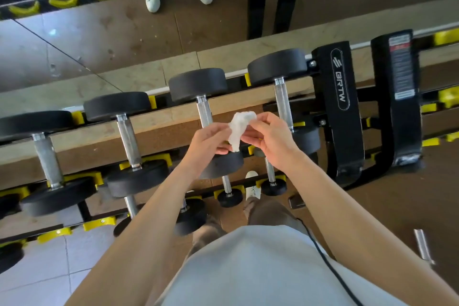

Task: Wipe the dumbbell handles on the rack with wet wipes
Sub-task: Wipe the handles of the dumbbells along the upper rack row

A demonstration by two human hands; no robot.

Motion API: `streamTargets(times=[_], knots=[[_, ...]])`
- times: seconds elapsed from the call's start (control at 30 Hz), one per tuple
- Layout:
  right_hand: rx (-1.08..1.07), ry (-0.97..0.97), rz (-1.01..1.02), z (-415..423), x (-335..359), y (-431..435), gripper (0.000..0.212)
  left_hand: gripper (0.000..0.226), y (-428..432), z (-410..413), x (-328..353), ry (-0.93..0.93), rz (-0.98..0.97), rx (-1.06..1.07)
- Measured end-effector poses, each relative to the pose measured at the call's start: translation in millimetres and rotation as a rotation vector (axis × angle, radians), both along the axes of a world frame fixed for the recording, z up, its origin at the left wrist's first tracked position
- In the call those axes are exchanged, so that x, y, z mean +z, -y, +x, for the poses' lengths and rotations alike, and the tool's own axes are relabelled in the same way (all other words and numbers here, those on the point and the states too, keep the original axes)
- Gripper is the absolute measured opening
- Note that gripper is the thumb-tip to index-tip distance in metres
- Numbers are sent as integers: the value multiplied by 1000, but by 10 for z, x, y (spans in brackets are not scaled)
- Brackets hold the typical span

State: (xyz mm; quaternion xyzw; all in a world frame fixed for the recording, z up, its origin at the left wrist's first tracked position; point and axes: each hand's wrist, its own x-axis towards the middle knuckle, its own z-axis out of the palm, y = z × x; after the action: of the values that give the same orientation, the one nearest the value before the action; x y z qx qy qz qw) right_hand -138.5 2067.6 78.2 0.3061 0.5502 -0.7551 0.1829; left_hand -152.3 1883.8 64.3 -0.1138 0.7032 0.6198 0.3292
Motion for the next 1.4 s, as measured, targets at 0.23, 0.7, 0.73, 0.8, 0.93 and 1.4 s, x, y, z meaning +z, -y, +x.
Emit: streamTargets(times=[0.23, 0.7, 0.73, 0.8, 0.93, 1.4], knots=[[381, -403, 723, 181, -80, -448, 13, 26, -735, -56, 60, 55, 74, 87], [257, -47, 952, -51, -667, -1113, 49, 6, -1574, -526, -342, 11, -229, 418], [241, -28, 920, -93, -666, -1133, 48, 10, -1636, -553, -376, -11, -265, 400], [234, -7, 916, -147, -654, -1142, 45, 13, -1726, -597, -414, -32, -327, 351], [166, 3, 934, -107, -624, -1116, 31, 7, -1744, -530, -438, -39, -402, 223], [69, -1, 1059, -76, -589, -1049, 20, 12, -1810, -597, -311, -562, -415, -18]])
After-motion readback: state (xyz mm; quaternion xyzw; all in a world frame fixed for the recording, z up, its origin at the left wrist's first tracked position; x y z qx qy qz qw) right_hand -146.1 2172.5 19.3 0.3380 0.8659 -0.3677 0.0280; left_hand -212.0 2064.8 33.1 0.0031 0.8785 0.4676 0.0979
